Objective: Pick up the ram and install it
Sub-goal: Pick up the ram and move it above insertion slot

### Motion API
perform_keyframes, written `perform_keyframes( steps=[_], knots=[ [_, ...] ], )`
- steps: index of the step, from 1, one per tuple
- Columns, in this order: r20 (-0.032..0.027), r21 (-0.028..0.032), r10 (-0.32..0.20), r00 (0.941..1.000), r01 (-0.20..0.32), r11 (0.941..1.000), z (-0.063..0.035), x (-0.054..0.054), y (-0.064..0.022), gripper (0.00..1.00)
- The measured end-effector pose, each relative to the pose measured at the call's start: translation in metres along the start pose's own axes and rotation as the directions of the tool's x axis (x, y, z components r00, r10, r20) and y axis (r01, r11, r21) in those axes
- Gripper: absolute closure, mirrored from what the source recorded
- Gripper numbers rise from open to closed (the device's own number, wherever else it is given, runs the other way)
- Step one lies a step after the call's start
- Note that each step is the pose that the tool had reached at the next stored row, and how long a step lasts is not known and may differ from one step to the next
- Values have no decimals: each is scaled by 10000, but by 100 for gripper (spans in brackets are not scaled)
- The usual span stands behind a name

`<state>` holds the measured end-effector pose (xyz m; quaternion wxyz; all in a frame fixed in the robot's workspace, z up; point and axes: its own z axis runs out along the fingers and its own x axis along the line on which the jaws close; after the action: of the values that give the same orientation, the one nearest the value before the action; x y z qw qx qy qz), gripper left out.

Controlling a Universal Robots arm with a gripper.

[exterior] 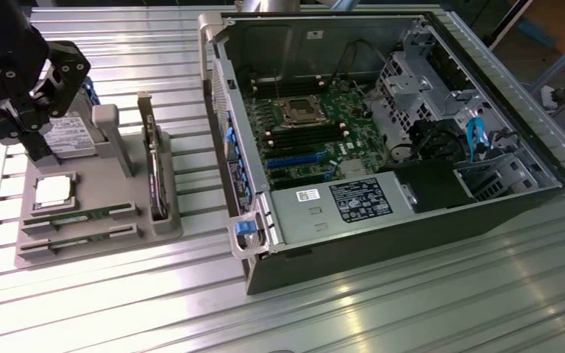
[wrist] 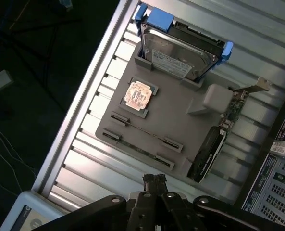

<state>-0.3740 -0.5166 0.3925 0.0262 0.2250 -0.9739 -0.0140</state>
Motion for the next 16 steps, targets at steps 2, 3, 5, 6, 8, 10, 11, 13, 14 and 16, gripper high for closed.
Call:
perform_keyframes(
  steps=[2, 3, 5, 6, 8, 10, 11, 13, 14, 16],
  knots=[
    [-9, 10, -233, 9997, 233, 9997, 0, 1, -1, 89],
    [-16, 18, -405, 9992, 405, 9992, 0, 1, -2, 89],
    [-24, 27, -621, 9981, 621, 9981, 0, 1, -3, 89],
    [-30, 33, -759, 9971, 759, 9971, 0, 1, -3, 89],
    [-41, 43, -1016, 9948, 1016, 9948, 0, 1, -4, 89],
    [-55, 56, -1316, 9913, 1316, 9913, 0, 2, -4, 89],
    [-63, 63, -1502, 9886, 1502, 9886, 0, 2, -5, 89],
    [-75, 73, -1759, 9844, 1759, 9844, 0, 2, -5, 89],
    [-82, 78, -1891, 9819, 1892, 9819, 0, 3, -5, 89],
    [-94, 87, -2143, 9767, 2144, 9767, 0, 3, -6, 89]
  ],
)
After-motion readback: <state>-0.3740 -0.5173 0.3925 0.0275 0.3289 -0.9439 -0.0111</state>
